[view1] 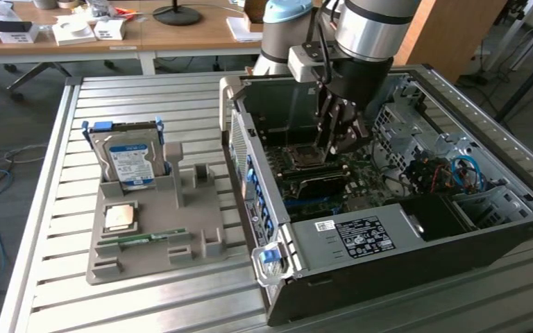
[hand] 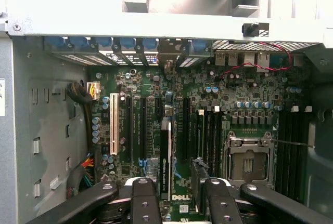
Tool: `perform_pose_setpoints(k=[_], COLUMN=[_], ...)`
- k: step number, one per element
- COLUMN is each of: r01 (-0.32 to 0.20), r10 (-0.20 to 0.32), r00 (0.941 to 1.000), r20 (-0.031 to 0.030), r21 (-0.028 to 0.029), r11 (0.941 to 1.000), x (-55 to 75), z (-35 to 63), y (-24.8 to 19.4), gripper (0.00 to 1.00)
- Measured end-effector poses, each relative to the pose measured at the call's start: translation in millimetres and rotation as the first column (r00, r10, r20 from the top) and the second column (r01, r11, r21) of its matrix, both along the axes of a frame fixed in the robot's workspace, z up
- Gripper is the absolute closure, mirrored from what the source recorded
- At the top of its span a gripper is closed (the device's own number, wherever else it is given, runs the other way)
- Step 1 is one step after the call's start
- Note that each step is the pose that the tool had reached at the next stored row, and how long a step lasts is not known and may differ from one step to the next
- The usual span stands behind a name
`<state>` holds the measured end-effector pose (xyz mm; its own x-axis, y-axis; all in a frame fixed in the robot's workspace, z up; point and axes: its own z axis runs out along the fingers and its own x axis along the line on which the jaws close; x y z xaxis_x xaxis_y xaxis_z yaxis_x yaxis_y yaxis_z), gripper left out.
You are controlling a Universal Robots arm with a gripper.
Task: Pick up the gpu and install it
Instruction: 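Press down on the gpu until it lock into place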
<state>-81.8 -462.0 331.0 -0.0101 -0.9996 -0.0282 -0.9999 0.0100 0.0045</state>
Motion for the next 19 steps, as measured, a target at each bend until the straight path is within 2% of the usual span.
perform_pose_setpoints(k=[3,6,7,8,10,19], r01=[0.000,0.000,0.000,0.000,0.000,0.000], r10=[0.000,0.000,0.000,0.000,0.000,0.000], r00=[1.0000,1.0000,1.0000,1.0000,1.0000,1.0000], r20=[0.0000,0.0000,0.0000,0.0000,0.0000,0.0000], r21=[0.0000,0.0000,0.0000,0.0000,0.0000,0.0000], r11=[1.0000,1.0000,1.0000,1.0000,1.0000,1.0000], x=[0.0,0.0,0.0,0.0,0.0,-0.9], z=[0.0,0.0,0.0,0.0,0.0,-2.3], y=[0.0,0.0,0.0,0.0,0.0,-0.1], gripper=[0.62,0.80,0.80,0.86,0.89,0.89])
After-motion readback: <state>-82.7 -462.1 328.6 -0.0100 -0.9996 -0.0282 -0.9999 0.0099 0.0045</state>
